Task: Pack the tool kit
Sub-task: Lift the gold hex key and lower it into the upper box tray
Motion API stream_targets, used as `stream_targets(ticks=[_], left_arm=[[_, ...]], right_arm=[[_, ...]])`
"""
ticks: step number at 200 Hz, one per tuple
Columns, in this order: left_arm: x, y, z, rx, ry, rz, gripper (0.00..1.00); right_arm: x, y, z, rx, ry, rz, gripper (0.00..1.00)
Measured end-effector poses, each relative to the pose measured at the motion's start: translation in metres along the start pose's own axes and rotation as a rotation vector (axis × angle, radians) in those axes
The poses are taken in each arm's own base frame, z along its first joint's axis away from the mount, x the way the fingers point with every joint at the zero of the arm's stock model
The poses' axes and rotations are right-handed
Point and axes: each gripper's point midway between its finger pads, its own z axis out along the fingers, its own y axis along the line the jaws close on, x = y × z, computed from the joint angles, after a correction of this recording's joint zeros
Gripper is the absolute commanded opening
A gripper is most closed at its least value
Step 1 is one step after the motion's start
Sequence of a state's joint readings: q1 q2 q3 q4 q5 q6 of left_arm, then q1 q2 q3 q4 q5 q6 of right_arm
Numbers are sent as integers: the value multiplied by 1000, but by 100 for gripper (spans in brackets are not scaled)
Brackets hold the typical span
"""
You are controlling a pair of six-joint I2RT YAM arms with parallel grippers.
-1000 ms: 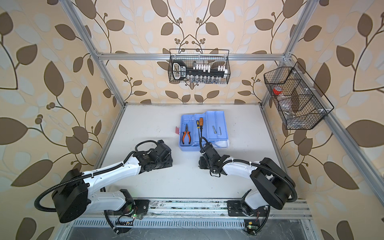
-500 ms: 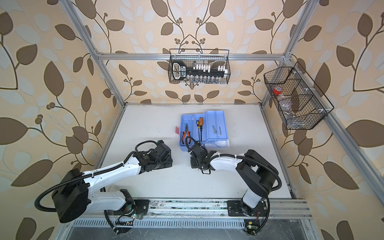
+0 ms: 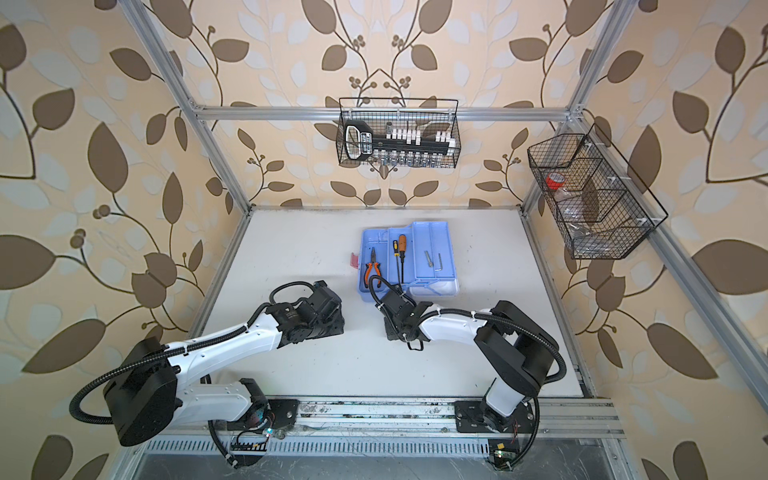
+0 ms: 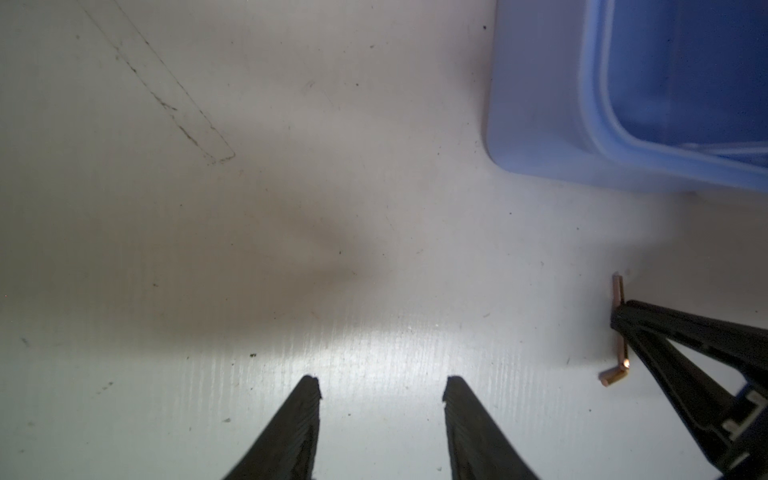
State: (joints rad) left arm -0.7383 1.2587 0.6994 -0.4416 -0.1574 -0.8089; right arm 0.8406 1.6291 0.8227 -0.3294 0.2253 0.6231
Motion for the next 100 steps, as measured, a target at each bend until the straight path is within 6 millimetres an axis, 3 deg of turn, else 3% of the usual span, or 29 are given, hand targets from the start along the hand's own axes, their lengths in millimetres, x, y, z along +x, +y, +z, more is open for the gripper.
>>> stream_targets(ticks=[22, 36, 78, 100], left_arm=[[-1, 0, 0, 0, -2, -1, 50], [-2, 1, 0, 1, -3, -1, 50], [-1, 1, 4, -2, 6, 10, 50], [1, -1, 7, 7, 19, 11, 50]], right_arm=[[12, -23, -18, 34, 62, -2, 0], [6, -34, -42, 27, 43, 15, 0], [-67, -67, -150, -61, -216, 145, 0], [-96, -96, -187, -46, -314, 218, 0]])
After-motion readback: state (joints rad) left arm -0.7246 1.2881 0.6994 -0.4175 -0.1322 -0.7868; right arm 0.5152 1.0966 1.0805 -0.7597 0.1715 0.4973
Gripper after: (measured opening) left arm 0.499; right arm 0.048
